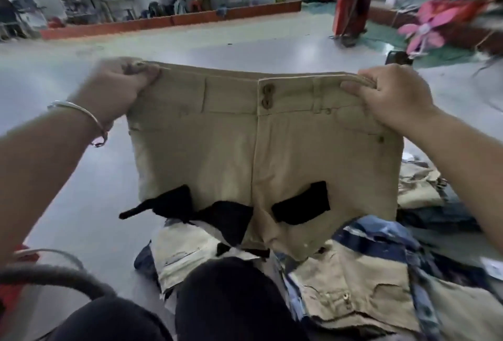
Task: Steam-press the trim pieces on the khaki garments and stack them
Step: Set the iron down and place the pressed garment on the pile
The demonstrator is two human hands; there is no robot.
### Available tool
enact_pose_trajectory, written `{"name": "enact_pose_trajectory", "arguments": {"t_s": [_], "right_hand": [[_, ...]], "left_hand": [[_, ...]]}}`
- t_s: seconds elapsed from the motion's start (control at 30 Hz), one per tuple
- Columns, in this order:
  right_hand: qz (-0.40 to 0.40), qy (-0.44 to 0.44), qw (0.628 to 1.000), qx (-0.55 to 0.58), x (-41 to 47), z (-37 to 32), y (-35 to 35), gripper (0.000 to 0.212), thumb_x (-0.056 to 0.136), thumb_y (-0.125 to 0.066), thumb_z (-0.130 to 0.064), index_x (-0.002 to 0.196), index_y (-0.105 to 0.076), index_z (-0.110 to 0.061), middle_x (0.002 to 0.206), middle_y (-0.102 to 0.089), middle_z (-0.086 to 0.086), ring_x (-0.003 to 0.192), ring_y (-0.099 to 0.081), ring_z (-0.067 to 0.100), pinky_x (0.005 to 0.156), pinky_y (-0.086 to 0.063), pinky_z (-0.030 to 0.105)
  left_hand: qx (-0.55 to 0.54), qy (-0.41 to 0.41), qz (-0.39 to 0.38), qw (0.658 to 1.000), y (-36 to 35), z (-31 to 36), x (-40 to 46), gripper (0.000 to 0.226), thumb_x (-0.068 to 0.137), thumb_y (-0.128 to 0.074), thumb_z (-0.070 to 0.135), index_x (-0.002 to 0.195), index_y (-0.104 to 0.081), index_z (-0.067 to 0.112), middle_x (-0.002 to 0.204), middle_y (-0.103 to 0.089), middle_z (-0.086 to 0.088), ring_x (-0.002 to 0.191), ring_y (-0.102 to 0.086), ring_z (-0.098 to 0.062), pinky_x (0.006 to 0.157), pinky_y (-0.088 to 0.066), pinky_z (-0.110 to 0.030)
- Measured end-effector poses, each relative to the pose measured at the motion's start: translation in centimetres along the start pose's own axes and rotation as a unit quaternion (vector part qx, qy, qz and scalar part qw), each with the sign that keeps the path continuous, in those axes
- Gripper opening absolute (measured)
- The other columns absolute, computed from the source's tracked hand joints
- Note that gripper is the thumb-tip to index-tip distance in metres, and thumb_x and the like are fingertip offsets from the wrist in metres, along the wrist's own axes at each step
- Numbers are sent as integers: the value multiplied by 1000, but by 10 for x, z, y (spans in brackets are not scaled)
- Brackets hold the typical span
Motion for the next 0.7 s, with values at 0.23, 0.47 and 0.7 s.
{"name": "enact_pose_trajectory", "arguments": {"t_s": [0.23, 0.47, 0.7], "right_hand": [[9, -92, 990, -110, -55, 141, -9, 47, 83, -40, -22, 118, -69, -8, 101, -67, 33, 92, -61, 49, 76, -50, 49], [-28, -139, 988, -64, -201, 227, -99, 44, 80, -47, -2, 113, -75, -7, 113, -72, 15, 109, -63, 34, 92, -49, 45], [-483, -251, 830, -120, -389, 287, -272, 48, 108, -28, -16, 152, -35, -35, 165, -16, -11, 152, -12, 10, 122, -8, 29]], "left_hand": [[-117, 13, -103, 988, -167, -11, -1, 11, 95, -56, 21, 94, -67, 17, 84, -64, 3, 78, -57, -7, 76, -46, -21], [24, -10, -313, 949, -329, -128, -59, 17, 92, -61, 20, 91, -74, 30, 79, -69, 15, 76, -60, -6, 69, -47, -22], [411, 62, -659, 626, -462, -321, -238, 29, 99, -36, 43, 114, -57, 30, 127, -46, -2, 122, -35, -26, 97, -40, -43]]}}
Point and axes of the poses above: each hand's wrist, its own x-axis towards the middle knuckle, its own y-axis out of the back of the hand, z = x × y, the point moved 8 cm from there along x, towards the middle knuckle
